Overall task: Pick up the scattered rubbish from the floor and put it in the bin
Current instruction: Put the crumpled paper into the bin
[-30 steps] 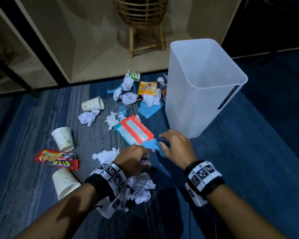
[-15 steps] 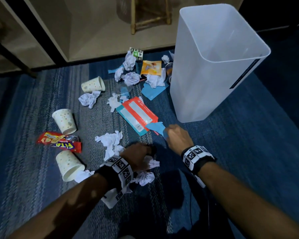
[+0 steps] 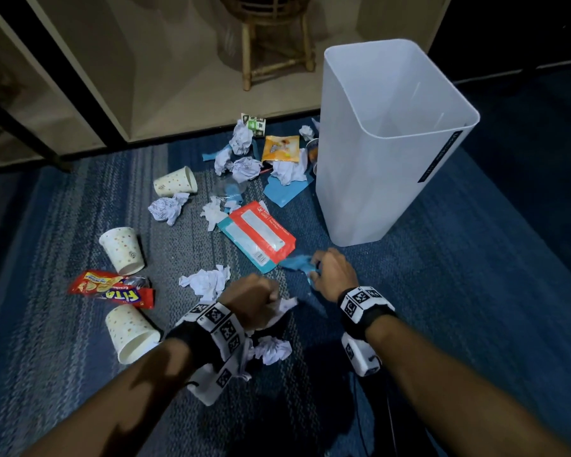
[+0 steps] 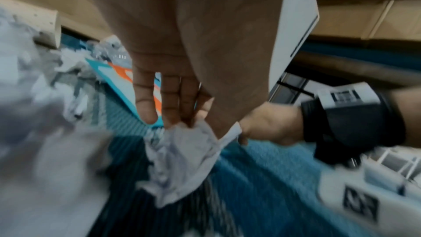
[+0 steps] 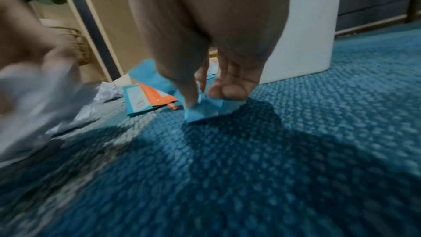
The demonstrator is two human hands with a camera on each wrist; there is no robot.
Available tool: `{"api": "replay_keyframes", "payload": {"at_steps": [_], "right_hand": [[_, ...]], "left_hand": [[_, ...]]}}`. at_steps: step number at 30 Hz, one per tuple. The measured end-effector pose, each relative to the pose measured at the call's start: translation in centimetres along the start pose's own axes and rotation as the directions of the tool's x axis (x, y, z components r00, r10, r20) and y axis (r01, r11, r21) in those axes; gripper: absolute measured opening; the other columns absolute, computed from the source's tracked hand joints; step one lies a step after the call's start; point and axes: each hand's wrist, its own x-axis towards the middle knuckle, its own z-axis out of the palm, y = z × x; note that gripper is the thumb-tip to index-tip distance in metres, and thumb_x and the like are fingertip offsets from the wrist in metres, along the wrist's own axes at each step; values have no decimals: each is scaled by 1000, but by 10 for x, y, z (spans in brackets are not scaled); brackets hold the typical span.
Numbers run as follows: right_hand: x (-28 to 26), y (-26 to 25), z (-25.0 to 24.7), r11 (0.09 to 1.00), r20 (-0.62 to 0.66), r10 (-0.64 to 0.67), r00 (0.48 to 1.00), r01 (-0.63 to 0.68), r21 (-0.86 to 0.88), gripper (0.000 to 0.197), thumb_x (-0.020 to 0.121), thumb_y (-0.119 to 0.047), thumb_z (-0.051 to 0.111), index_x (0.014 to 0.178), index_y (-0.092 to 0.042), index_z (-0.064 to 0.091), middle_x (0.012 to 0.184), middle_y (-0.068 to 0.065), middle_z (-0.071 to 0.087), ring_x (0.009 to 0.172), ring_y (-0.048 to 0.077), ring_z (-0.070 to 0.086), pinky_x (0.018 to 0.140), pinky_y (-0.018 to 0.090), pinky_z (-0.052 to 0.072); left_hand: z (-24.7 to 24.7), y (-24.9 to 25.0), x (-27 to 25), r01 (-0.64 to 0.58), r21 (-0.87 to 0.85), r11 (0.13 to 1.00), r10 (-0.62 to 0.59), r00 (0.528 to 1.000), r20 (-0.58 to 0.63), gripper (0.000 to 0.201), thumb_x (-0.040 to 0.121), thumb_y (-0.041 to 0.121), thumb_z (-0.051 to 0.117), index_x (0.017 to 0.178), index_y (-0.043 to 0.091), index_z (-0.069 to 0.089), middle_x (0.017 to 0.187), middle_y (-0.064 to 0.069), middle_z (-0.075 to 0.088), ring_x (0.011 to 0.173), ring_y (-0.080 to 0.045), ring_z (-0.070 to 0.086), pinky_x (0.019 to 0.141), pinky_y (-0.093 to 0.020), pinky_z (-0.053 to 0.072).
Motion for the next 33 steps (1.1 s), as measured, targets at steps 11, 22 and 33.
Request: {"api": "replay_keyframes", "payload": {"at_steps": [11,22,33], "right_hand": [[-23,-32,-69,930,-441,-100,892,241,277,4,87,-15,74,84,-12,75,76,2,70,66,20,63,63,35,56],[-53,-74,-188,766,-744,-50,667,504,400,4,85,-8,75,84,-12,75,69,0,68,58,15,61,57,33,56],[-21,-58,-265,799,-878,10,479,524,295,4,87,-12,71,83,-15,72,73,3,71,63,17,69,59,33,58]], "left_hand": [[-103,39,-5,-79,-200,977,-35,860,-509,20,79,26,69,80,27,49,63,7,60,55,-16,58,55,-35,52],[-197,101,4,-348,-226,910,-37,474,-880,16,86,28,68,86,21,54,62,2,61,57,-10,58,58,-25,47],[-230,149,58,-522,-251,815,-36,387,-921,14,91,16,64,89,11,51,72,12,59,59,3,56,54,-5,37]]}}
